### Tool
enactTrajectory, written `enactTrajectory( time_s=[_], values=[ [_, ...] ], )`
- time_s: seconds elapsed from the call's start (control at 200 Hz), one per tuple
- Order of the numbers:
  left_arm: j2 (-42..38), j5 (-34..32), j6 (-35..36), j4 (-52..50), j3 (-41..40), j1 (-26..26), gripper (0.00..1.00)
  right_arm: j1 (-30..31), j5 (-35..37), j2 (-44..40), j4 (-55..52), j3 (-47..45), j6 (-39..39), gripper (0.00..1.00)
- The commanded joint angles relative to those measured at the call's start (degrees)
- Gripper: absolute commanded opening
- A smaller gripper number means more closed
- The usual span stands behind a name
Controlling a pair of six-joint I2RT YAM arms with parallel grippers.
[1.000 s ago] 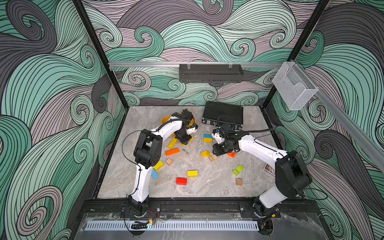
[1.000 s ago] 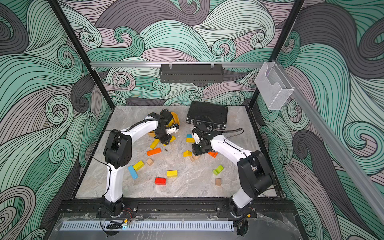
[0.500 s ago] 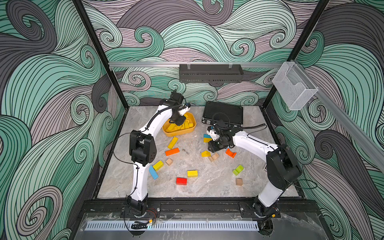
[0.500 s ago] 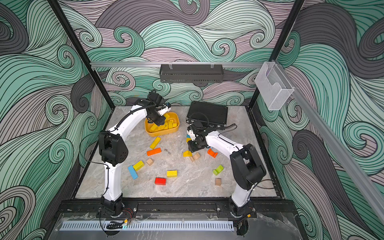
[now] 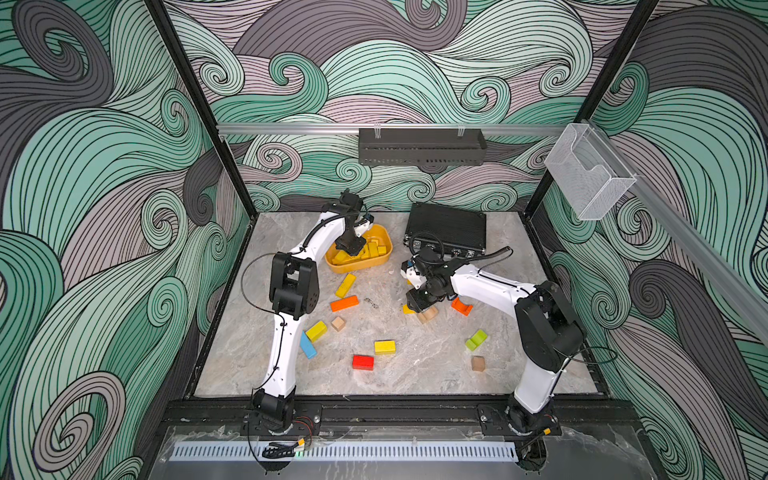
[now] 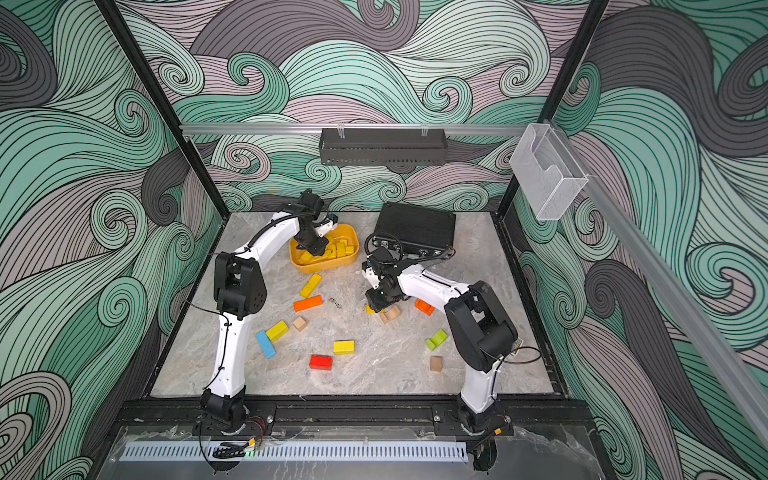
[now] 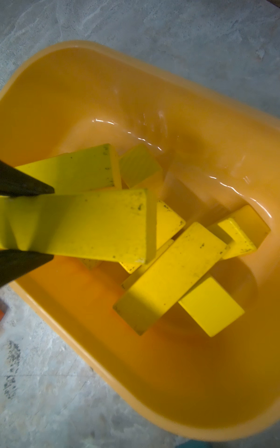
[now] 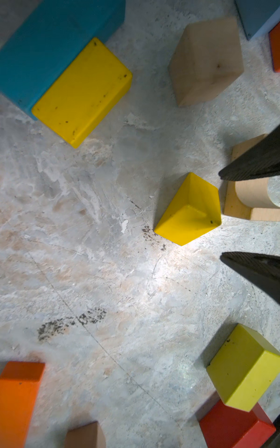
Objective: Pick out the yellow building blocks
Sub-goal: Place the building block in the storage box.
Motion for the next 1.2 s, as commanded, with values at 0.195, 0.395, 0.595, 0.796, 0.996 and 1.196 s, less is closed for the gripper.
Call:
enactTrajectory(
  time_s=[0.195,0.395,0.595,0.796,0.996,1.196],
  values=[
    [1.6,-1.4,0.9,-1.4,1.9,0.4,0.16,0.6,3.0,2.8,0.4,1.9,-1.7,0.51],
    [1.2,-1.6,1.2,-1.5,2.0,0.7,0.31,0.9,3.8,3.2,0.4,1.6,-2.0,0.51],
    [1.0,-1.7,1.6,-1.9,1.9,1.0,0.48,0.8,4.7,3.4,-0.3,1.1,-1.8,0.51],
    [-0.1,-1.8,1.8,-2.0,2.0,1.1,0.62,0.9,6.7,2.8,-0.3,-0.4,-1.7,0.51],
    [-3.0,-1.3,1.8,-3.3,3.4,1.6,0.66,1.1,9.3,3.4,-0.5,-0.8,-2.5,0.52],
    [-7.7,0.7,1.5,-6.3,4.8,2.4,0.67,1.4,11.0,5.0,-1.0,0.3,-3.7,0.52]
  ],
)
